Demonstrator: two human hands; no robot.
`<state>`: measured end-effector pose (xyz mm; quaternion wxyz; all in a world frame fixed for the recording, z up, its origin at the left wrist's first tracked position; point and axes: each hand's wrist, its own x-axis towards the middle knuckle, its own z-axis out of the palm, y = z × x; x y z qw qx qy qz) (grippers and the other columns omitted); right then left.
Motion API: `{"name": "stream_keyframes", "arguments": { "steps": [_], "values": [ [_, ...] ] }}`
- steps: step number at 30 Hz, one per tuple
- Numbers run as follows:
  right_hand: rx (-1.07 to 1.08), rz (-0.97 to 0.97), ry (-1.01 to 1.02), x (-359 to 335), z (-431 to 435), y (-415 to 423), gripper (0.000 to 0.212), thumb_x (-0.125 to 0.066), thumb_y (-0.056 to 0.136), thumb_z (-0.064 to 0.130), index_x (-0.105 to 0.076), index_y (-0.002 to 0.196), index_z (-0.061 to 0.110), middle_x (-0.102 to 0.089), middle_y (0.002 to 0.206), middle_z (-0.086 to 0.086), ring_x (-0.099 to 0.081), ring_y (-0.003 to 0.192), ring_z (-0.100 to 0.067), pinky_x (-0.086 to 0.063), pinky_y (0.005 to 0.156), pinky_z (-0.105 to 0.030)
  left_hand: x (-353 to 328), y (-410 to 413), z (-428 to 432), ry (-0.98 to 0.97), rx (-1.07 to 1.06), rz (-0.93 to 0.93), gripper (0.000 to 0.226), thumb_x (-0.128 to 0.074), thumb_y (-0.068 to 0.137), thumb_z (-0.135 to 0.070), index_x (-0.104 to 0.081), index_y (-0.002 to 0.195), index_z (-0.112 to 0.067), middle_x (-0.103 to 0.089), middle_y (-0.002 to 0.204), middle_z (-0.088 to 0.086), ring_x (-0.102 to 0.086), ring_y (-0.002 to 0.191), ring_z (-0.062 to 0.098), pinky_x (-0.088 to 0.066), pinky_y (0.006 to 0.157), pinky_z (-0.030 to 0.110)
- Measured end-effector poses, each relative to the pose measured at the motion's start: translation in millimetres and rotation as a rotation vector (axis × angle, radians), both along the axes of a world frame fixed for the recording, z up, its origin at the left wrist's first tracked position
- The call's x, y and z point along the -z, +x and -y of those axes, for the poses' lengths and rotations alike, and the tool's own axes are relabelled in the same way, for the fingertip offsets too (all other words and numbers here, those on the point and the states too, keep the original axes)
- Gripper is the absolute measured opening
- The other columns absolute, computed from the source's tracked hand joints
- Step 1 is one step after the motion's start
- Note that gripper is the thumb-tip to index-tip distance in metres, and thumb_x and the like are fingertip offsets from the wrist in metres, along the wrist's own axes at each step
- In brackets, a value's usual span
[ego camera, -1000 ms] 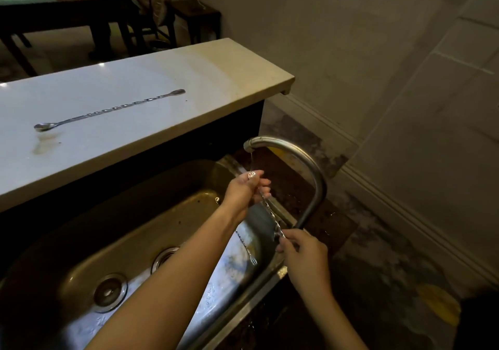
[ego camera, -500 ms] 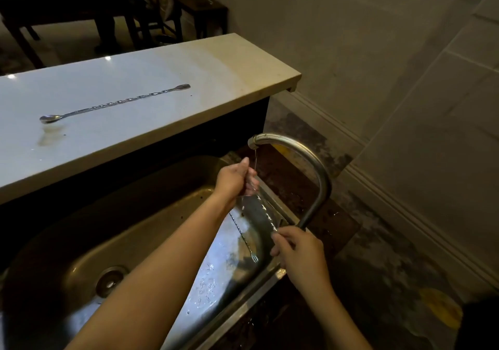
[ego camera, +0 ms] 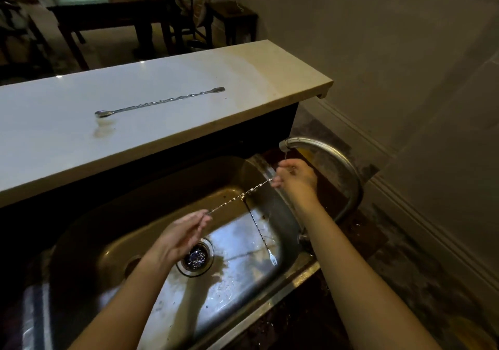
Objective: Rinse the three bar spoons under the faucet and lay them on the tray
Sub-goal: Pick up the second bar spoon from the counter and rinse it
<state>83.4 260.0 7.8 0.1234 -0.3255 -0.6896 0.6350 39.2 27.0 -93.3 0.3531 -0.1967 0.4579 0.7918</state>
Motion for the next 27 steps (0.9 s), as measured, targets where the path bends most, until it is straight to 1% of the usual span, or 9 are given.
{"name": "stream_keyframes", "arguments": {
  "steps": [2,7,11,15,18,20,22,24,27],
  "values": [
    [0.020,0.009,-0.049,3,-2,-15,0.020,-0.048,0.095,-0.002,-0.058,0.111,-0.008,-0.056,0.068,-0.007,-0.050,0.048,-0.010,-0.046,0.036,-0.009,7,10,7,0.008,0.034,0.014,0.015,-0.047,0.092,0.001,-0.062,0.096,-0.002,-0.073,0.063,0.008,-0.062,0.043,0.006,-0.047,0.037,0.012],
    [-0.040,0.117,0.276,7,-2,-27,0.027,-0.041,0.100,0.019,-0.064,0.100,0.005,-0.057,0.064,-0.001,-0.049,0.045,-0.005,-0.037,0.033,-0.009,20,21,10,-0.117,0.117,-0.043,0.009,-0.055,0.089,-0.008,-0.060,0.094,-0.003,-0.067,0.052,0.003,-0.050,0.034,0.002,-0.038,0.031,0.010],
    [-0.238,0.301,0.714,0,-5,-28,0.031,-0.042,0.097,0.033,-0.065,0.084,0.017,-0.058,0.084,-0.001,-0.056,0.080,-0.017,-0.039,0.064,-0.024,25,22,7,-0.135,0.067,-0.044,0.015,-0.055,0.091,-0.017,-0.060,0.089,-0.003,-0.056,0.043,-0.003,-0.044,0.031,0.001,-0.033,0.027,0.010],
    [-0.436,0.150,0.499,-6,-9,-19,0.012,-0.055,0.092,0.020,-0.063,0.084,0.020,-0.060,0.099,-0.002,-0.055,0.089,-0.014,-0.039,0.069,-0.021,22,19,-3,-0.053,-0.022,-0.020,0.018,-0.052,0.093,-0.019,-0.058,0.088,-0.003,-0.059,0.045,0.000,-0.048,0.032,0.003,-0.037,0.029,0.011],
    [-0.384,0.144,0.511,-11,-14,-17,0.015,-0.056,0.091,0.023,-0.067,0.084,0.017,-0.062,0.076,0.002,-0.055,0.070,-0.008,-0.039,0.057,-0.016,16,19,-14,0.037,-0.105,0.010,0.015,-0.047,0.095,-0.011,-0.056,0.088,-0.001,-0.065,0.049,0.005,-0.053,0.036,0.005,-0.042,0.034,0.012],
    [-0.363,0.239,0.606,-14,-16,-18,0.022,-0.047,0.095,0.028,-0.064,0.089,0.017,-0.065,0.069,0.001,-0.061,0.069,-0.012,-0.047,0.064,-0.025,11,16,-19,0.097,-0.135,-0.003,0.016,-0.044,0.096,-0.007,-0.057,0.089,0.001,-0.068,0.053,0.006,-0.056,0.039,0.005,-0.043,0.035,0.011],
    [-0.364,0.369,0.816,-13,-17,-15,0.029,-0.036,0.099,0.032,-0.060,0.102,0.016,-0.071,0.085,-0.006,-0.064,0.088,-0.023,-0.050,0.083,-0.037,3,11,-21,0.075,-0.118,-0.086,0.019,-0.043,0.097,-0.008,-0.059,0.090,-0.001,-0.067,0.054,0.002,-0.055,0.041,0.003,-0.042,0.037,0.010],
    [-0.397,0.463,1.007,-11,-18,-9,0.033,-0.030,0.100,0.033,-0.056,0.108,0.015,-0.069,0.103,-0.011,-0.058,0.102,-0.030,-0.043,0.090,-0.042,-7,5,-21,-0.032,-0.088,-0.216,0.020,-0.043,0.097,-0.014,-0.060,0.091,-0.005,-0.064,0.051,-0.005,-0.051,0.040,0.000,-0.040,0.037,0.009],
    [-0.487,0.634,0.995,-8,-18,0,0.040,-0.027,0.099,0.043,-0.053,0.118,0.020,-0.062,0.117,-0.012,-0.052,0.113,-0.032,-0.037,0.096,-0.043,-30,-5,-17,-0.226,-0.081,-0.446,0.022,-0.046,0.097,-0.022,-0.063,0.087,-0.011,-0.061,0.048,-0.009,-0.046,0.040,-0.001,-0.035,0.039,0.008]
  ]
}}
